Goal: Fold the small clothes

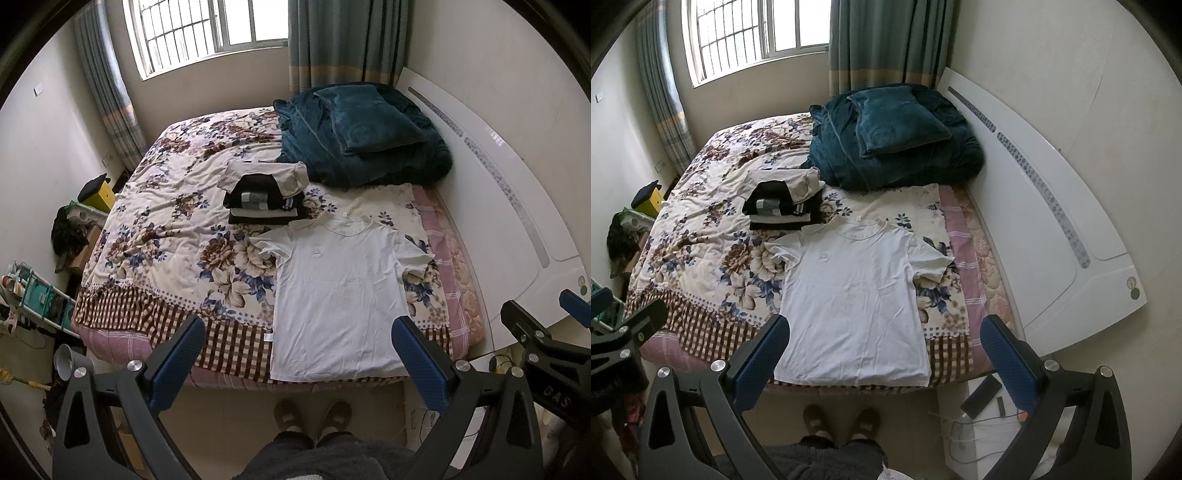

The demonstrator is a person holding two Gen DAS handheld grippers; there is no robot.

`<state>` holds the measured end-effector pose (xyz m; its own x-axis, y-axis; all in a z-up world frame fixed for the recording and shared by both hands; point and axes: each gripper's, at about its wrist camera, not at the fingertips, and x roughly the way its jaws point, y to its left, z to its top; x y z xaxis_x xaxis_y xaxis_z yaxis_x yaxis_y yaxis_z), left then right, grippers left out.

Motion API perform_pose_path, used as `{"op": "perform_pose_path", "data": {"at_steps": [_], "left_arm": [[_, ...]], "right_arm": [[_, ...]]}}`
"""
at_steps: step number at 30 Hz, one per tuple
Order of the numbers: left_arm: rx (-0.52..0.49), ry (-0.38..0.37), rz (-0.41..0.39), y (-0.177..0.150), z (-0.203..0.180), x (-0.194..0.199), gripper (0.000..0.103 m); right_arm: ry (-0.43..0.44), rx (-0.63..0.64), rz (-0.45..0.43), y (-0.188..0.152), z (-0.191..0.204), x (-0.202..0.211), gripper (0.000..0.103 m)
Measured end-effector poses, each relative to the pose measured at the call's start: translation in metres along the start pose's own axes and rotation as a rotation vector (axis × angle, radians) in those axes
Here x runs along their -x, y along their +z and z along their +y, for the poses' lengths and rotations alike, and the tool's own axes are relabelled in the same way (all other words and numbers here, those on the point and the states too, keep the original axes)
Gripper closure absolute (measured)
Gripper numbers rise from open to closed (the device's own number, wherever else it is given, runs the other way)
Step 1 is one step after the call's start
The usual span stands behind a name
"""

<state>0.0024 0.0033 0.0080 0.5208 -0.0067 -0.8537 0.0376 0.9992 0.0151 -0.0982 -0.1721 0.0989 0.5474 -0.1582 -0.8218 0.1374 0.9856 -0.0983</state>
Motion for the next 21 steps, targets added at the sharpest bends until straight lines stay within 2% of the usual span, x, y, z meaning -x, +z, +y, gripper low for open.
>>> {"op": "perform_pose_path", "data": {"at_steps": [11, 21], "left_arm": [[0.007, 0.004, -0.019, 0.014, -0.008, 0.009, 0.000], [0.004, 0.002, -0.036, 0.011, -0.008, 0.012, 0.000]], "right_arm": [[0.002, 0.001, -0.016, 0.002, -0.002, 0.006, 0.000], [0.010, -0.002, -0.016, 0.004, -0.005, 0.010, 0.000]]}}
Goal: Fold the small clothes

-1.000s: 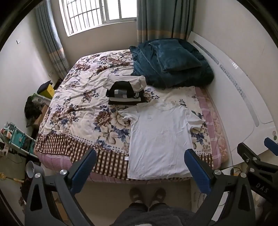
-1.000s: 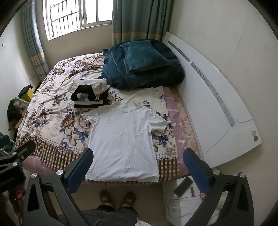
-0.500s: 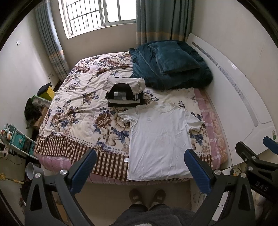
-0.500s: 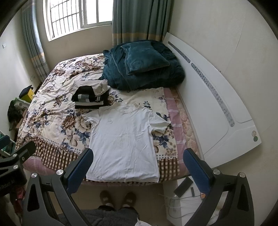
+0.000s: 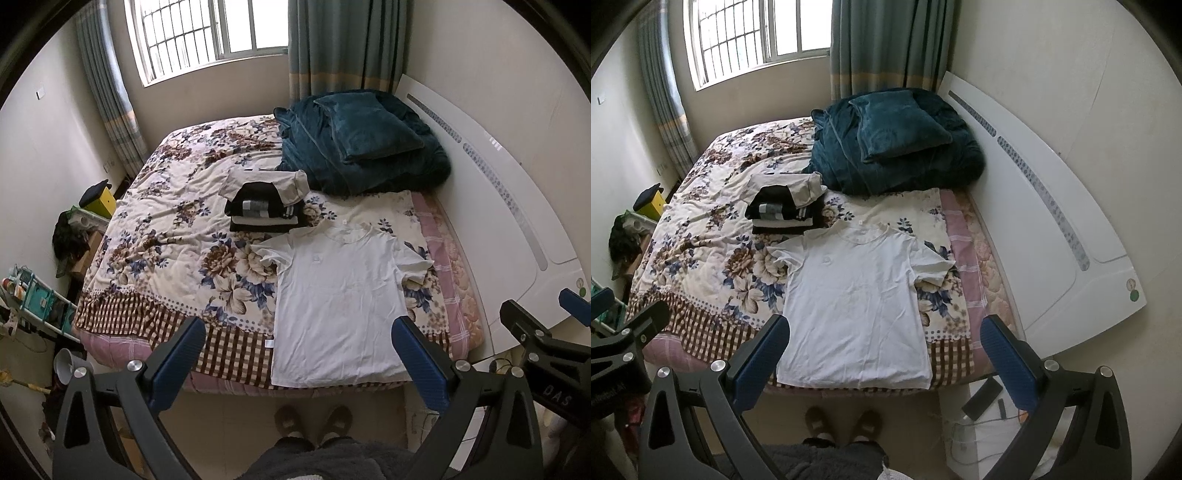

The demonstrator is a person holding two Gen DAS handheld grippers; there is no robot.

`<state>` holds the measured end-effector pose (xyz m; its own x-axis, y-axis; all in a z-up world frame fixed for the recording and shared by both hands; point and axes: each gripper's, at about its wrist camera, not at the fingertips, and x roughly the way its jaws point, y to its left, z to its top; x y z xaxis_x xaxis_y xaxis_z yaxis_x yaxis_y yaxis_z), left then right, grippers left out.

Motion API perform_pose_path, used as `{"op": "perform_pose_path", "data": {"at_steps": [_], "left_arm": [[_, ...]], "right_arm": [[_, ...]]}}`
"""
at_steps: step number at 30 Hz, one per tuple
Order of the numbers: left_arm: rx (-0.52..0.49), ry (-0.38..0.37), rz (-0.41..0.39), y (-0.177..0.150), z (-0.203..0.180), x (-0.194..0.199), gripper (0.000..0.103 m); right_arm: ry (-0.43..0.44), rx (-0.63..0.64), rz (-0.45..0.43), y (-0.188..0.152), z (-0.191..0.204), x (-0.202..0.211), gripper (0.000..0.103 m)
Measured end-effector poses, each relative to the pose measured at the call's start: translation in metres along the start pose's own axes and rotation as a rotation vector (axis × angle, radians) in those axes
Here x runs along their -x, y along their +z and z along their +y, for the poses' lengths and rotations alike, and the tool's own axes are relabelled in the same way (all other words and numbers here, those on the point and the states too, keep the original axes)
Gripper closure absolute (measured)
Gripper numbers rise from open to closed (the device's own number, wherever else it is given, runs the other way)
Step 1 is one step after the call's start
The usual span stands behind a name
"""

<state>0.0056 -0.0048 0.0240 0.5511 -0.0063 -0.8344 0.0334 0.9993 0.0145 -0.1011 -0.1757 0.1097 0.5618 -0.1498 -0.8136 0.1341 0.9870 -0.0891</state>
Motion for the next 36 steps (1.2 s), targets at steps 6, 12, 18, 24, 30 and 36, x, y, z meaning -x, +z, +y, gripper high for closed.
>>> {"op": "perform_pose_path", "data": {"at_steps": [6, 12, 18, 24, 30, 36], "left_arm": [[0.002, 0.002, -0.002, -0.001, -0.001, 0.001, 0.000], [0.002, 0.003, -0.008, -0.001, 0.002, 0.002, 0.000], [0.001, 0.001, -0.008, -0.002, 0.003, 0.002, 0.000], [0.000, 0.000, -0.011, -0.001, 0.006, 0.004, 0.000], [0.000, -0.002, -0.012, -0.001, 0.007, 0.004, 0.000], [0.004, -0.009, -0.010, 0.004, 0.010, 0.005, 0.000]], "right_arm": [[0.000, 0.001, -0.001, 0.000, 0.002, 0.003, 0.000], [0.002, 0.003, -0.004, 0.002, 0.003, 0.003, 0.000], [0.002, 0.001, -0.004, 0.001, 0.004, 0.004, 0.000], [0.001, 0.002, -0.004, 0.001, 0.005, 0.004, 0.000], [-0.001, 0.000, -0.003, 0.000, 0.005, 0.004, 0.000], [-0.004, -0.002, -0.001, 0.001, 0.008, 0.008, 0.000]]}}
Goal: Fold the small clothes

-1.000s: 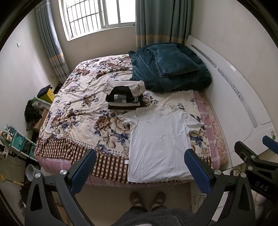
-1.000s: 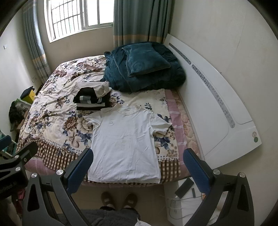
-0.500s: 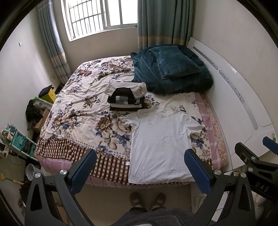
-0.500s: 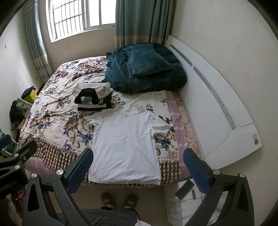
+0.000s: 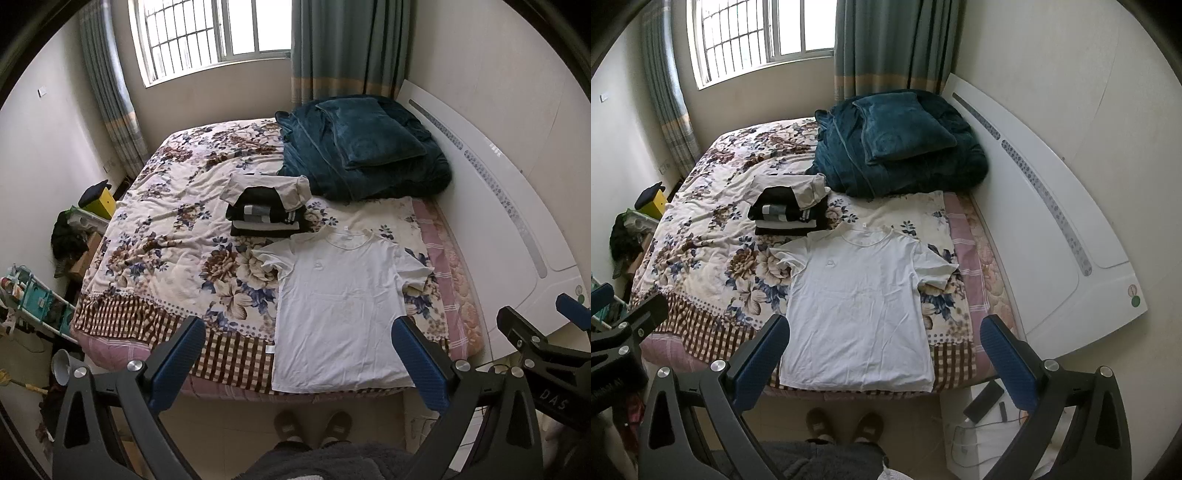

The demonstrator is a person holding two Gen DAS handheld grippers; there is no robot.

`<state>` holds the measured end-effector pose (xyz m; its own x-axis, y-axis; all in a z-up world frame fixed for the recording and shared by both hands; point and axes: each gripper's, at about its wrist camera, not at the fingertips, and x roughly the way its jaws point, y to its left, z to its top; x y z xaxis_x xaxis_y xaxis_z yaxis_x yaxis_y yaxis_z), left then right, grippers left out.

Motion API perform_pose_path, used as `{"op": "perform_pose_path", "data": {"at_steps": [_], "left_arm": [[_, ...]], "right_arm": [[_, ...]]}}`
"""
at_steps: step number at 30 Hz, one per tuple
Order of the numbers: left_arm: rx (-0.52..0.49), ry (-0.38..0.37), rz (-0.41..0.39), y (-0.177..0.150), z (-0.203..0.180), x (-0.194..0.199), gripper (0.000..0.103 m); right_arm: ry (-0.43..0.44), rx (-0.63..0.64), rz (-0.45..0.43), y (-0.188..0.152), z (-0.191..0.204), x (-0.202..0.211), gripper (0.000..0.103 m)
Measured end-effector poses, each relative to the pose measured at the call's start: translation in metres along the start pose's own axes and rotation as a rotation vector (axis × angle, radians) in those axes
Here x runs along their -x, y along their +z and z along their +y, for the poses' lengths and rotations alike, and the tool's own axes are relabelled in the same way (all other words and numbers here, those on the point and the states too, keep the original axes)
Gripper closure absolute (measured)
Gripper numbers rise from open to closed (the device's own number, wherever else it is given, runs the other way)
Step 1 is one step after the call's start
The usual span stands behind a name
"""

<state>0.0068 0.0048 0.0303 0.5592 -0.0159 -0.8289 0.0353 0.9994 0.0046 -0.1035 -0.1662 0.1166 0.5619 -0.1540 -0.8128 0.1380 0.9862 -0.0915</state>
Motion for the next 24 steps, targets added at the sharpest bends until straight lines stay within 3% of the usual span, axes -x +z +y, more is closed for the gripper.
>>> {"op": "perform_pose_path", "data": {"at_steps": [8, 14, 20, 24], "left_arm": [[-0.002, -0.015, 0.026, 0.011, 0.009, -0.026, 0.000], [-0.017, 0.000, 0.030, 0.027, 0.017, -0.083, 0.000], [-0.075, 0.023, 0.037, 0.040, 0.011, -0.155, 0.000], [-0.101, 0.057, 0.080, 0.053, -0.009, -0.226, 0.000]], "right_arm": [[0.021, -0.012, 0.039, 0.008, 0.016, -0.021, 0.000], [0.002, -0.072, 0.093, 0.016, 0.018, -0.073, 0.000], [-0.057, -0.169, 0.129, 0.027, 0.002, -0.156, 0.000], [-0.085, -0.252, 0.157, 0.033, -0.023, -0.238, 0.000]]}}
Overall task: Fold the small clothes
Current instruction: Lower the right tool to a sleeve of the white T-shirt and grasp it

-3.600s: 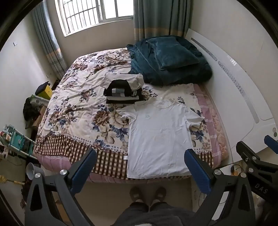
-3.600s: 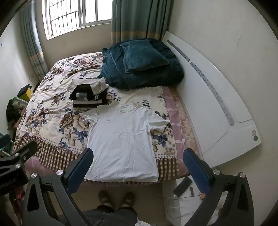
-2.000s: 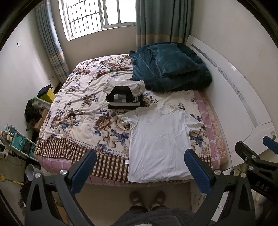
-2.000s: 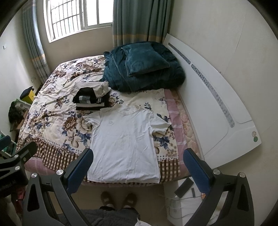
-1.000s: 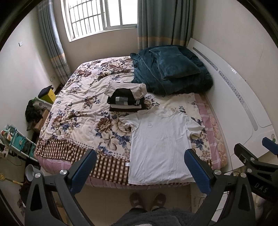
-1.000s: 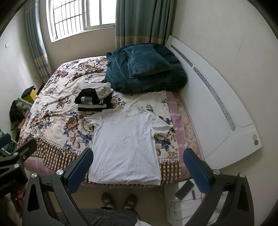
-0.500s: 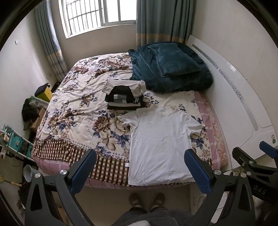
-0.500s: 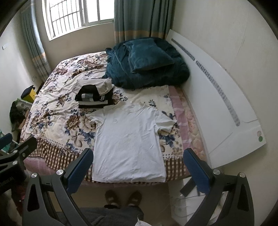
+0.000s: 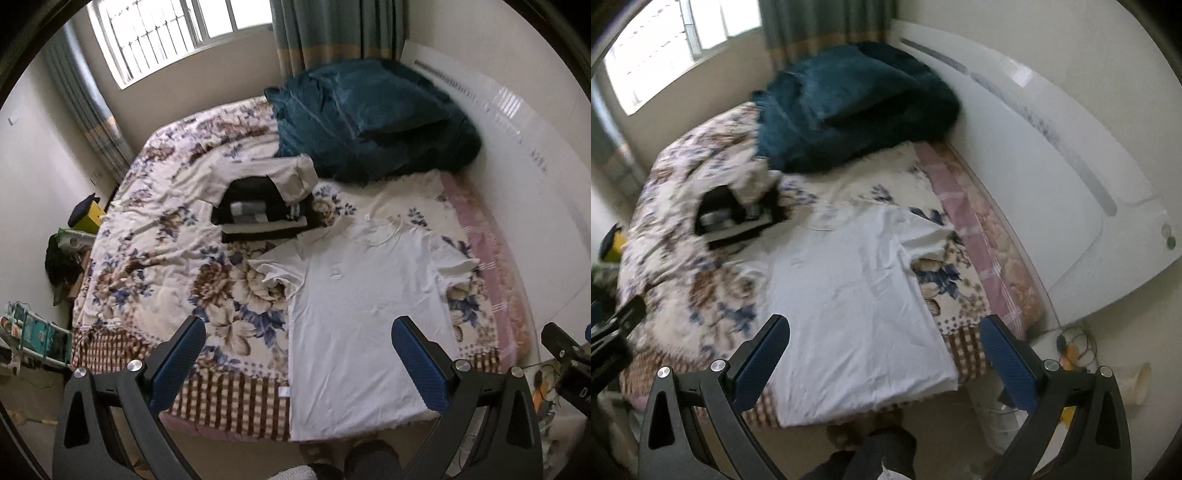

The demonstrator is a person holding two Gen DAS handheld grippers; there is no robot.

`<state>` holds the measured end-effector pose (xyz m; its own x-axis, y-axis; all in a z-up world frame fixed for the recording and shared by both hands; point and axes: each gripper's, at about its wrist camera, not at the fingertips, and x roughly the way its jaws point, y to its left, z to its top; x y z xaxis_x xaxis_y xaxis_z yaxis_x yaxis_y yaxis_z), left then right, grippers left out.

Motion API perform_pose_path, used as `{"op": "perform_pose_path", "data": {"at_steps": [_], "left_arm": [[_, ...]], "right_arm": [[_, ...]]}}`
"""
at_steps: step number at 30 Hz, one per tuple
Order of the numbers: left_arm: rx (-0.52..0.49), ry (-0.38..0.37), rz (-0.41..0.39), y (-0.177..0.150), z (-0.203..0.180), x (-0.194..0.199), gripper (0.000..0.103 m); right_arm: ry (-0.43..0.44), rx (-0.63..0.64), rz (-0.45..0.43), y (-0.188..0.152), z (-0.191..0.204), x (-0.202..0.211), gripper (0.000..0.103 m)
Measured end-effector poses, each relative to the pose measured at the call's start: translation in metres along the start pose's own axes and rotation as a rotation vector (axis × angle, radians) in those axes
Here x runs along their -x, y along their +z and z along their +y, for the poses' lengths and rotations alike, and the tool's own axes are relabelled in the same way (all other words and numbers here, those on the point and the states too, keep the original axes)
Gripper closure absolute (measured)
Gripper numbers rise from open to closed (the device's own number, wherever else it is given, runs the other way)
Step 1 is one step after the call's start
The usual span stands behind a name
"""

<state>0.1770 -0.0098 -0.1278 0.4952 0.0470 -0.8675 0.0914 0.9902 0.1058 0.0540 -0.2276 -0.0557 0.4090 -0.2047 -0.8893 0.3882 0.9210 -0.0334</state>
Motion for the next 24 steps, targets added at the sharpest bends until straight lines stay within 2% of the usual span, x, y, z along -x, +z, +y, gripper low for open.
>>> {"op": "perform_pose_path", "data": {"at_steps": [3, 6, 13, 16, 17, 18, 19, 21, 24], "left_arm": [[0.005, 0.019, 0.040, 0.010, -0.018, -0.051, 0.000], [0.017, 0.063, 0.123, 0.016, -0.043, -0.124, 0.000], [0.110, 0.094, 0.273, 0.013, -0.079, -0.276, 0.000], [0.116, 0.101, 0.316, 0.007, -0.094, -0.330, 0.000], [0.114, 0.102, 0.328, 0.005, -0.100, -0.348, 0.000], [0.111, 0.102, 0.336, 0.002, -0.105, -0.363, 0.000], [0.107, 0.102, 0.345, 0.000, -0.112, -0.381, 0.000], [0.099, 0.096, 0.365, -0.003, -0.123, -0.408, 0.000], [0.098, 0.083, 0.392, -0.008, -0.133, -0.436, 0.000]], "right_arm": [[-0.031, -0.057, 0.025, 0.018, -0.017, -0.074, 0.000], [-0.067, -0.110, 0.059, 0.032, -0.039, -0.149, 0.000], [-0.095, -0.255, 0.149, 0.059, -0.107, -0.348, 0.000], [-0.089, -0.365, 0.170, 0.061, -0.142, -0.422, 0.005], [-0.088, -0.390, 0.178, 0.059, -0.150, -0.438, 0.012], [-0.080, -0.437, 0.202, 0.056, -0.160, -0.462, 0.021], [-0.063, -0.480, 0.219, 0.052, -0.169, -0.482, 0.023], [-0.001, -0.602, 0.258, 0.038, -0.189, -0.521, 0.023], [0.145, -0.799, 0.285, 0.019, -0.207, -0.566, 0.023]]}}
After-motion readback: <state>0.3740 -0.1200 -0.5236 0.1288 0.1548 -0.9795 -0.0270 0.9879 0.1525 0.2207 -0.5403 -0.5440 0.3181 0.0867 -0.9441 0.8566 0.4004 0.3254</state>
